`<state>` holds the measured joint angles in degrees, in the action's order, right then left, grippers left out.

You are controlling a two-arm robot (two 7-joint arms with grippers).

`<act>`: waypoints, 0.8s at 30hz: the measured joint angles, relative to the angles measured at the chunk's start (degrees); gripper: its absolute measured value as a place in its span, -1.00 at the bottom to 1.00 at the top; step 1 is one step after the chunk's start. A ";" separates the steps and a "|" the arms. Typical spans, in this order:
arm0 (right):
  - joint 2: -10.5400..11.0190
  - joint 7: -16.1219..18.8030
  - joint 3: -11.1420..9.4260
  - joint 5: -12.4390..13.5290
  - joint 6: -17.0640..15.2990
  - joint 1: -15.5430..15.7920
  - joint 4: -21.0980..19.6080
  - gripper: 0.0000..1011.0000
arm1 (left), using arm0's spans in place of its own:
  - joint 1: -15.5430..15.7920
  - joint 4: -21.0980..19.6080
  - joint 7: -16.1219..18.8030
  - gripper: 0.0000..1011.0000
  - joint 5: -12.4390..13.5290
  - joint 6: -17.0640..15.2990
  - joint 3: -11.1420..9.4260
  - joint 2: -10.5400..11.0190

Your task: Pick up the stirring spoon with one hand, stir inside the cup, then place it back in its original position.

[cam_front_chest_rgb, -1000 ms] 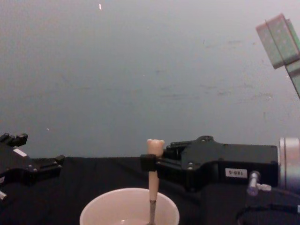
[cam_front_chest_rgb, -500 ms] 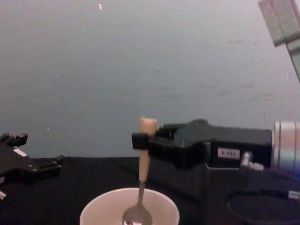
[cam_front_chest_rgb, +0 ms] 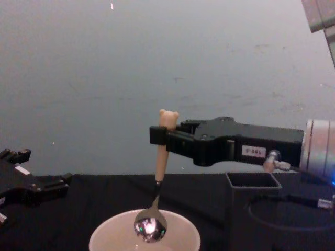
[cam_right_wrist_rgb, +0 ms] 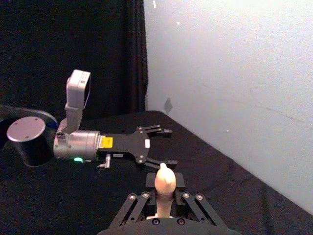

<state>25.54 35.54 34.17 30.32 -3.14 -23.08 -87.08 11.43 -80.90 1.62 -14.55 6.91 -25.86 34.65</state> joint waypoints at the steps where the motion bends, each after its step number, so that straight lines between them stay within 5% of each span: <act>1: -0.01 -0.12 -0.06 0.05 0.00 -0.03 0.00 -0.58 | 0.00 0.00 0.00 0.98 0.00 0.00 0.00 0.00; 24: 1.07 -3.31 -4.12 3.27 -0.38 1.06 -1.31 -0.58 | 0.00 0.00 0.00 0.98 0.00 0.00 0.00 0.00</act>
<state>26.61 32.23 30.05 33.59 -3.53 -22.02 -88.38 11.43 -80.90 1.62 -14.55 6.91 -25.86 34.65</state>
